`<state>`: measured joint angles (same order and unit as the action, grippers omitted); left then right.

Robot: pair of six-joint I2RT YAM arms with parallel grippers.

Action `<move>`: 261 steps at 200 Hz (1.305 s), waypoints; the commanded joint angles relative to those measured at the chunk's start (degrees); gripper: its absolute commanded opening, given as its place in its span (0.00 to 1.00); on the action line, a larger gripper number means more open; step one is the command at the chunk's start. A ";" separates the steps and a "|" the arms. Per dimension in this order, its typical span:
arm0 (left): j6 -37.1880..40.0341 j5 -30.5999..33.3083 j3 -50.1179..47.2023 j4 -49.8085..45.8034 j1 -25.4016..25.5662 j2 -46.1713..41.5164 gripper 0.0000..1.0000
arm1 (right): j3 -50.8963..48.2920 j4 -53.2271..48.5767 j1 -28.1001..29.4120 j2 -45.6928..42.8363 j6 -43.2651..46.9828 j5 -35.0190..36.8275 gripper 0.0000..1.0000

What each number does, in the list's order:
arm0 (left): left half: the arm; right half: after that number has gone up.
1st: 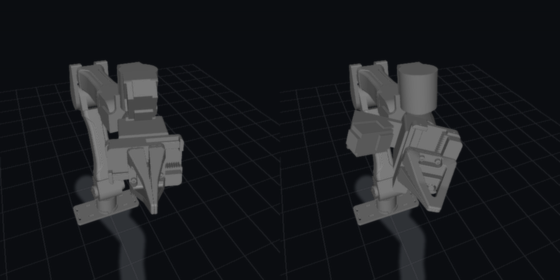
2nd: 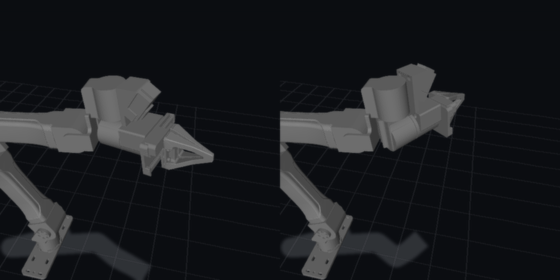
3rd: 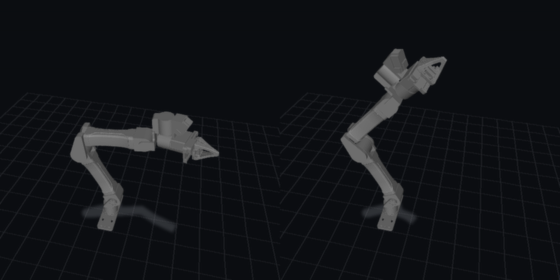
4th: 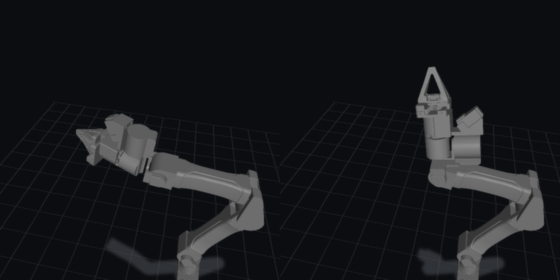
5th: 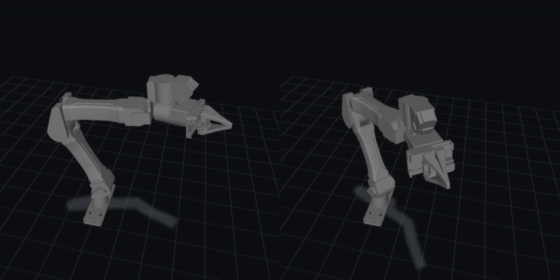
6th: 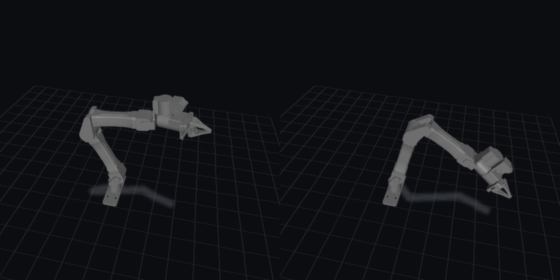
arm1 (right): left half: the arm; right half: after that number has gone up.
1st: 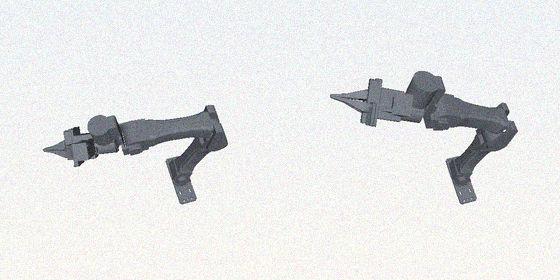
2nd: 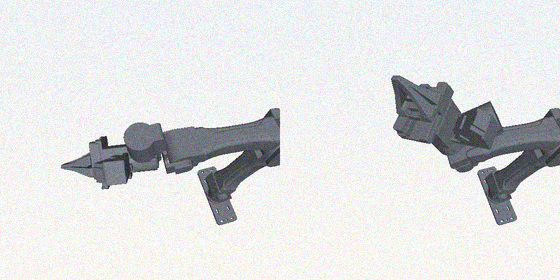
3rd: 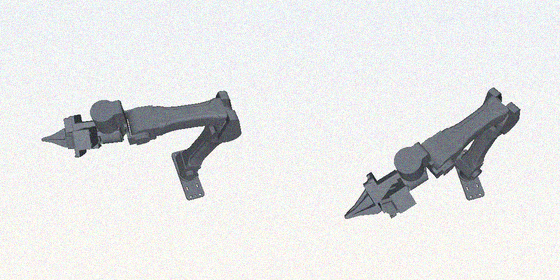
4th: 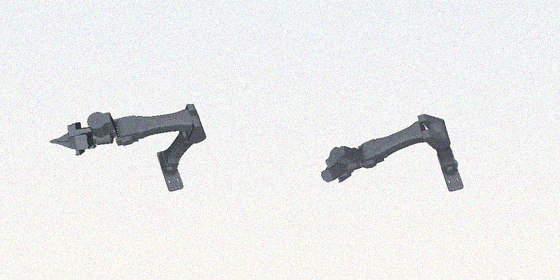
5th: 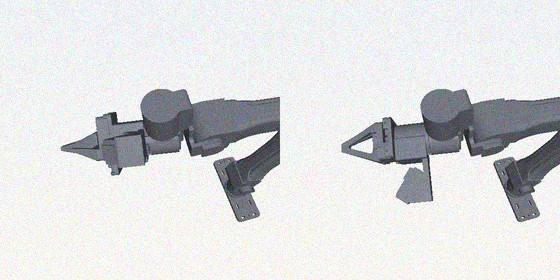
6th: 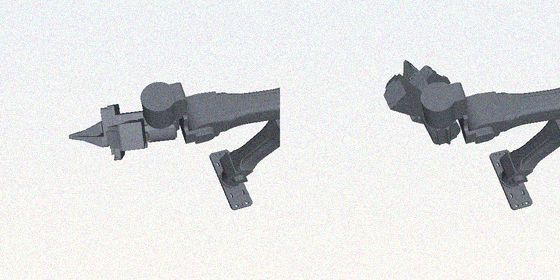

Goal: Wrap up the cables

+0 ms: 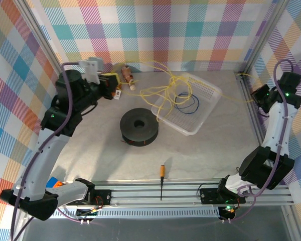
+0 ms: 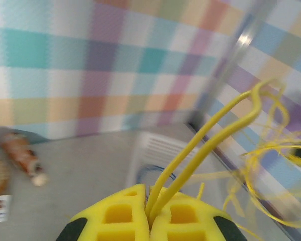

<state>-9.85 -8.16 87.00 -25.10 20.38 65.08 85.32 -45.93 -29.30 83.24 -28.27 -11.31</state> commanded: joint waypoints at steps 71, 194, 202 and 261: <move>-8.58 -7.31 9.28 2.21 -8.89 3.76 0.00 | -6.79 10.45 -7.00 -1.94 -1.88 -12.35 0.00; -10.41 -16.02 7.57 16.10 8.15 17.37 0.00 | -8.11 18.79 1.40 -11.31 -4.65 -32.32 0.86; -10.51 -15.92 7.66 16.52 8.59 17.75 0.00 | -8.15 20.16 2.19 -12.37 -5.02 -34.65 0.85; -10.99 -16.92 9.48 17.10 10.20 18.69 0.00 | -8.74 20.02 15.13 -12.46 8.85 -38.16 0.70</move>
<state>-20.18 -23.55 94.59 -11.70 29.82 83.64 76.73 -25.71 -17.47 69.01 -28.01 -47.72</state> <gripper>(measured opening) 0.050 0.716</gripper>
